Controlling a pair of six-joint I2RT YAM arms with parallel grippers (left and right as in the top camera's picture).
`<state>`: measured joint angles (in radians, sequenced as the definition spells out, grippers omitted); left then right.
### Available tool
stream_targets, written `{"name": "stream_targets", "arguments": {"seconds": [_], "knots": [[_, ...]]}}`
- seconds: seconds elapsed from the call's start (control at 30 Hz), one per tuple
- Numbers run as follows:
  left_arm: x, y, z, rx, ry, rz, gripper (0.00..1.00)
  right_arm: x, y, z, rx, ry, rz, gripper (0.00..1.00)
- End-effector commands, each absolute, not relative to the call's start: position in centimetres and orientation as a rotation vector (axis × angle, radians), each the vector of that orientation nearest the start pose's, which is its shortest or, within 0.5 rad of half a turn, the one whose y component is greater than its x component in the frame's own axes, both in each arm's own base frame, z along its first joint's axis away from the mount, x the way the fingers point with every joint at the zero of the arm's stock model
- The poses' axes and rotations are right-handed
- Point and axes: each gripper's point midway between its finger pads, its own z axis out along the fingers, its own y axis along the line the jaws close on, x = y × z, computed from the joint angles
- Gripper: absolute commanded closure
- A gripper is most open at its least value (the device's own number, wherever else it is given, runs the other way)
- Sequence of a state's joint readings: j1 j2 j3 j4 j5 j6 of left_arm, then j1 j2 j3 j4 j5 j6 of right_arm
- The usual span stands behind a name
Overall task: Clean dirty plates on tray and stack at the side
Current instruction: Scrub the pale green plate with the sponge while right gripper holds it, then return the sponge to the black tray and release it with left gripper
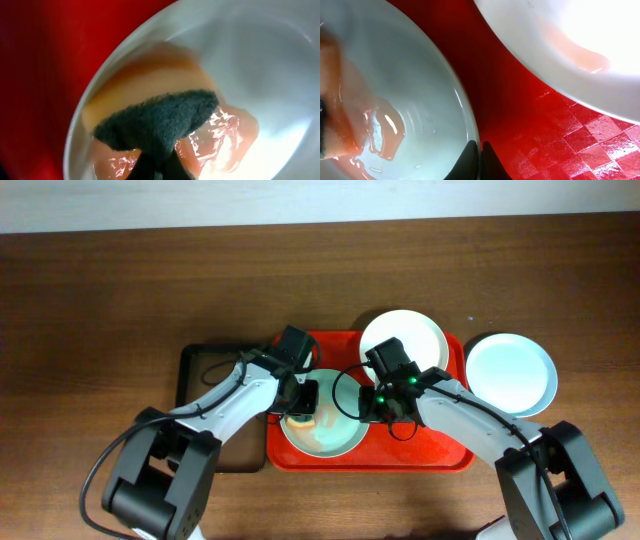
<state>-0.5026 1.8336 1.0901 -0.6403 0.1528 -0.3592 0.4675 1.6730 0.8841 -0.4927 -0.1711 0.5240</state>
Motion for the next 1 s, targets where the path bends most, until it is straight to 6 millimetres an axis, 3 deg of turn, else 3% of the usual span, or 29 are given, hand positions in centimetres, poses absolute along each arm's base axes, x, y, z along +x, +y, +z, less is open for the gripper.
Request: {"name": "stream_targets", "arguments": {"seconds": [0.0,0.07,0.13,0.17,0.27,0.4,0.47,0.53,0.63,0.7,0.8,0.87,0.97], "knots": [[28.2,-22.2,-1.1,0.283,3.086,-0.586,1.00,27.8,17.5,0.3,0.051,2.966,0.413,0.96],[29.4,-23.3,2.2,0.278,3.006,-0.733,1.00,27.8,17.5,0.3,0.052,2.966,0.413,0.96],[31.3,-22.1,6.6,0.238,2.872,-0.754,1.00,27.8,17.5,0.3,0.051,2.966,0.413,0.96],[32.0,-21.0,7.5,0.215,2.839,-0.678,1.00,27.8,17.5,0.3,0.052,2.966,0.413,0.96],[31.2,-19.0,5.3,0.199,2.880,-0.439,1.00,27.8,17.5,0.3,0.052,2.966,0.413,0.96],[29.3,-19.0,0.5,0.171,2.945,-0.399,1.00,27.9,17.5,0.3,0.051,2.963,0.415,0.96],[27.8,-19.9,-2.2,0.155,3.034,-0.492,1.00,27.9,17.5,0.3,0.051,2.964,0.415,0.96],[25.8,-23.2,-1.6,0.202,3.071,-0.827,1.00,27.9,17.5,0.3,0.052,2.963,0.415,0.96],[26.3,-26.4,2.5,0.270,2.971,-1.129,1.00,28.0,17.6,0.4,0.051,2.956,0.420,0.96],[29.3,-24.5,6.6,0.223,2.874,-0.968,1.00,28.0,17.6,0.4,0.051,2.956,0.420,0.96],[31.5,-18.6,10.4,0.088,2.792,-0.677,1.00,28.0,17.6,0.4,0.051,2.956,0.420,0.96],[31.9,-14.2,11.5,0.003,2.777,-0.520,1.00,28.1,17.6,0.4,0.050,2.956,0.420,0.96],[31.1,-9.8,10.3,-0.063,2.852,-0.323,1.00,28.0,17.6,0.4,0.050,2.957,0.420,0.96]]}}
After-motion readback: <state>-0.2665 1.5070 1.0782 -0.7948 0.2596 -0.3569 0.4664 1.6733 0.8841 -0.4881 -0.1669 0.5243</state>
